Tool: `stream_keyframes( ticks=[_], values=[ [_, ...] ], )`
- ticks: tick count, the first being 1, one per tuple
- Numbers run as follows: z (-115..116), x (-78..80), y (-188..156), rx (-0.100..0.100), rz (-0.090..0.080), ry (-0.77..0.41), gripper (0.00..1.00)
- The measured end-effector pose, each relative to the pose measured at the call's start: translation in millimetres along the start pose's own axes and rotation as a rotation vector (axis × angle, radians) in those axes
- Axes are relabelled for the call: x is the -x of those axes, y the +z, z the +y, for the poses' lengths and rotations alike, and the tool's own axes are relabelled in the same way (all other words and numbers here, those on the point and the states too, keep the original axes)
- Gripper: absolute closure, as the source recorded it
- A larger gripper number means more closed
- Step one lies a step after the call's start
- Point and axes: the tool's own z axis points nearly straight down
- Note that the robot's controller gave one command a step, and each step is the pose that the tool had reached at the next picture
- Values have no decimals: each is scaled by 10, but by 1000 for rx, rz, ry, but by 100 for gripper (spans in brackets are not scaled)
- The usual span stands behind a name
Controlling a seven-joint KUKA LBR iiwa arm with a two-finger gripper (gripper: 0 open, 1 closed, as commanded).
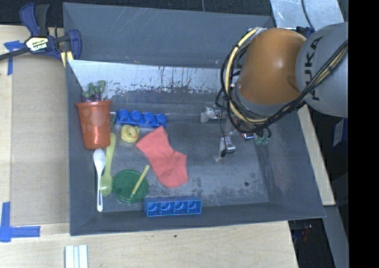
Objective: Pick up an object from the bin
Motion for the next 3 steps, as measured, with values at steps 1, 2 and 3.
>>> stream_keyframes(
  ticks=[1, 2, 3],
  values=[
    [743, 242, -34, 0, -4, 29, 0],
    [732, 550, 511, 1, -2, -111, 0],
    [1144, 455, 555, 2, -14, 5, 0]
  ],
)
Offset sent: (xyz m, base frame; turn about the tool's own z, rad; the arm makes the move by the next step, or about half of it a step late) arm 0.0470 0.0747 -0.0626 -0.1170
